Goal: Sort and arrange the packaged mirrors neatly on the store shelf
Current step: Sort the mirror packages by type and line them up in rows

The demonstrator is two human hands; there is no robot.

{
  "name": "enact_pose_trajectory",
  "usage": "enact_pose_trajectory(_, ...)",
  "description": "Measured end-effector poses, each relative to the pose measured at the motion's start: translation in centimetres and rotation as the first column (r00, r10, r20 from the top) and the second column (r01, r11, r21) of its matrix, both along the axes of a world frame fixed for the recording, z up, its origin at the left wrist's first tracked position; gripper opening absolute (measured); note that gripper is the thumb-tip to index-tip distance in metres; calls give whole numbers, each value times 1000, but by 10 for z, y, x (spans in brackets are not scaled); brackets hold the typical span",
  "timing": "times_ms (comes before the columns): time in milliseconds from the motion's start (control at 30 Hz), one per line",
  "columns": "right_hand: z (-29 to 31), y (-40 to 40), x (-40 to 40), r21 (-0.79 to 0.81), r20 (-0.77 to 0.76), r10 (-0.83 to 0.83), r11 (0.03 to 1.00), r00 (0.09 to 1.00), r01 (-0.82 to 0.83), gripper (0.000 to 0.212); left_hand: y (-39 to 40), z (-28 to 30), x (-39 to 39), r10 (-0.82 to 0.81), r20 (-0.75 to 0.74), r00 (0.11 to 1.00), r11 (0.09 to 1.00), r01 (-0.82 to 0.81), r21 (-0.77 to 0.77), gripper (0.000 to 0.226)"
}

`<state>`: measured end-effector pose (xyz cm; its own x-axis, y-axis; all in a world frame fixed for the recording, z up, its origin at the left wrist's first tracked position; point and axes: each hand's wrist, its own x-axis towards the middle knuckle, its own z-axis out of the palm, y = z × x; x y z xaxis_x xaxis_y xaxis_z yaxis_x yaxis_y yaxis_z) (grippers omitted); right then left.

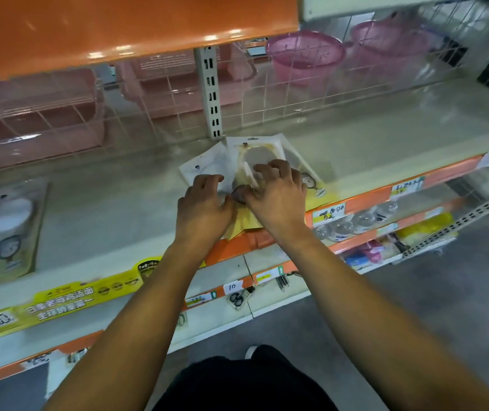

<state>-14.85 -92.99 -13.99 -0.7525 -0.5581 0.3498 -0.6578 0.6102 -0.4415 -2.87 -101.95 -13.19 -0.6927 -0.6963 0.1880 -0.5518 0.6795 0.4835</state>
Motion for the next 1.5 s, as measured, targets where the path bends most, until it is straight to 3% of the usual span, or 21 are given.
enact_pose_trajectory(367,-7,0,-18,-13,22,-63,998,998,64,48,-8,6,-26,-32,37,999,997,29,73,46)
enact_pose_trajectory(467,-15,-3,-18,141,126,-45,990,991,27,57,-10,3,-27,-31,47,998,997,28,76,46)
enact_pose_trajectory(533,-22,-5,-15,190,112,-22,982,993,1,62,-11,2,-26,-33,49,998,996,29,83,45)
enact_pose_trajectory(1133,-20,-20,-6,302,214,-15,952,977,-52,79,-17,-2,0,53,58,997,998,-55,39,44)
enact_pose_trajectory(1500,-8,-59,49,108,177,300,941,937,-322,59,-25,-6,64,247,-1,969,969,-247,-35,43)
